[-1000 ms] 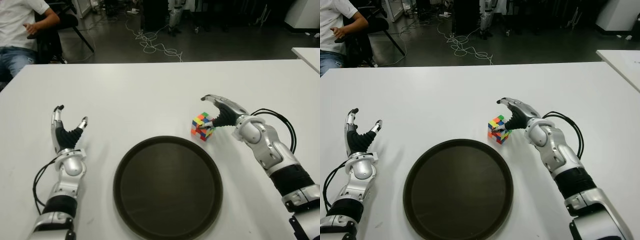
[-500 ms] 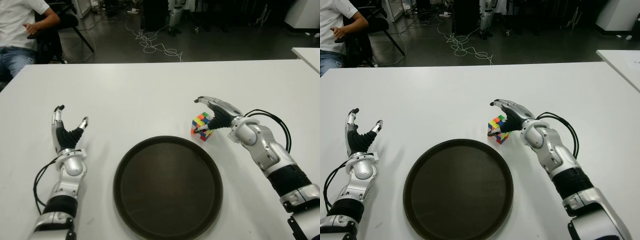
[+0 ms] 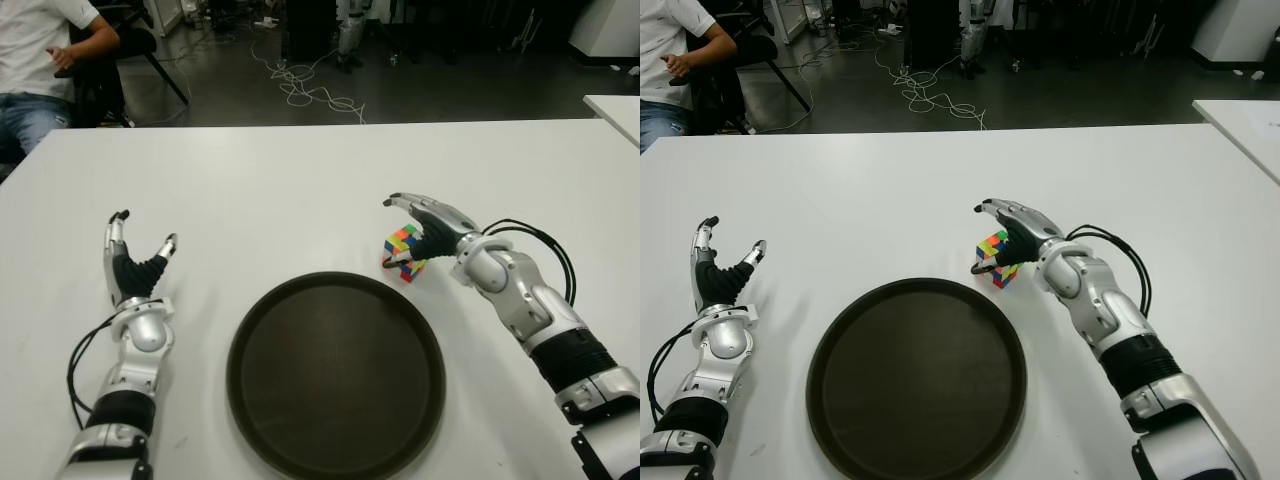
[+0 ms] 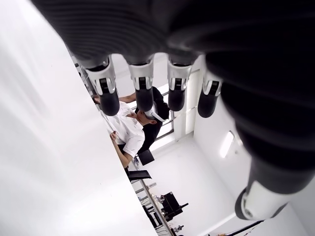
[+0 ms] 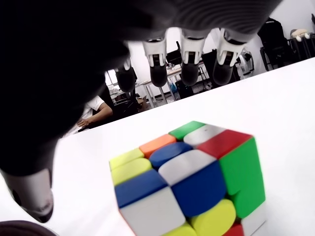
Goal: Pick up the Rubik's Cube and put it in the plate
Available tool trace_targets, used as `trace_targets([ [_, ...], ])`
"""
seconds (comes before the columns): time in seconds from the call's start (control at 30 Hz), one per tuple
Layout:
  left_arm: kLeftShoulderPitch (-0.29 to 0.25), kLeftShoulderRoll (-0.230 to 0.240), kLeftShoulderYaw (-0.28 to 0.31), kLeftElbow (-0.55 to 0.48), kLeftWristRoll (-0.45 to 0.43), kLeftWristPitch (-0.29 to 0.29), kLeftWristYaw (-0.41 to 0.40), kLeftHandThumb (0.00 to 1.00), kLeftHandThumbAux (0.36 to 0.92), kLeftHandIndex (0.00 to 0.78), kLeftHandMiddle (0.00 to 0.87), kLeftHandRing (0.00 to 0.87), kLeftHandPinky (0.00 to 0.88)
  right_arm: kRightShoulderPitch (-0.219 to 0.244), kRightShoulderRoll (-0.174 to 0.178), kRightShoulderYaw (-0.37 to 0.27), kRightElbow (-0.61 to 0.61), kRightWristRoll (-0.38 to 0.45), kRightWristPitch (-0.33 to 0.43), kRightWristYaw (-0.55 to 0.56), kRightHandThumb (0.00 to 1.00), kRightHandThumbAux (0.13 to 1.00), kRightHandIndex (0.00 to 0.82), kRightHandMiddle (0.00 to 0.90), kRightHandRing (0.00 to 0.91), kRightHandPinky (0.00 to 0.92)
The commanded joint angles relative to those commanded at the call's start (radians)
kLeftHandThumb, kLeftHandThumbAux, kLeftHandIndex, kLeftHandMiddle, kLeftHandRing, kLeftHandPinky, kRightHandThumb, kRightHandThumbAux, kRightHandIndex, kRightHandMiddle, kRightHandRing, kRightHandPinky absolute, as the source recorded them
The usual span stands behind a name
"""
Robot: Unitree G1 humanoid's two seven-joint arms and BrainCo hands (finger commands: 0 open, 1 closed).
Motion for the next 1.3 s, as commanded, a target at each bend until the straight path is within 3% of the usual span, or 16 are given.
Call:
trace_targets([
  [0.37,0.004,-0.003,0.001,-0.007,-0.007,-0.002,-0.015,0.000,0.668,0.001,0.000,0.000,0.013,0.017,0.011,-0.003,-0.033,0.001,0.044,0.021,0.000,0.606,0.000,0.000,0.000,0.008],
  [0.87,0.002,0.000,0.004,-0.004,-0.008,0.002,-0.012,0.000,0.714,0.008,0.000,0.000,0.000,0.027,0.011,0.001,-0.022,-0.007,0.041,0.008,0.000,0.614,0.000,0.001,0.002,0.002],
  [1.3,0.000,0.008,0.001,0.006,-0.005,-0.001,-0.019,0.000,0.705,0.003,0.000,0.000,0.011,0.037,0.004,0.007,-0.041,-0.020,0.083,0.032,0.000,0.627,0.000,0.000,0.000,0.007],
])
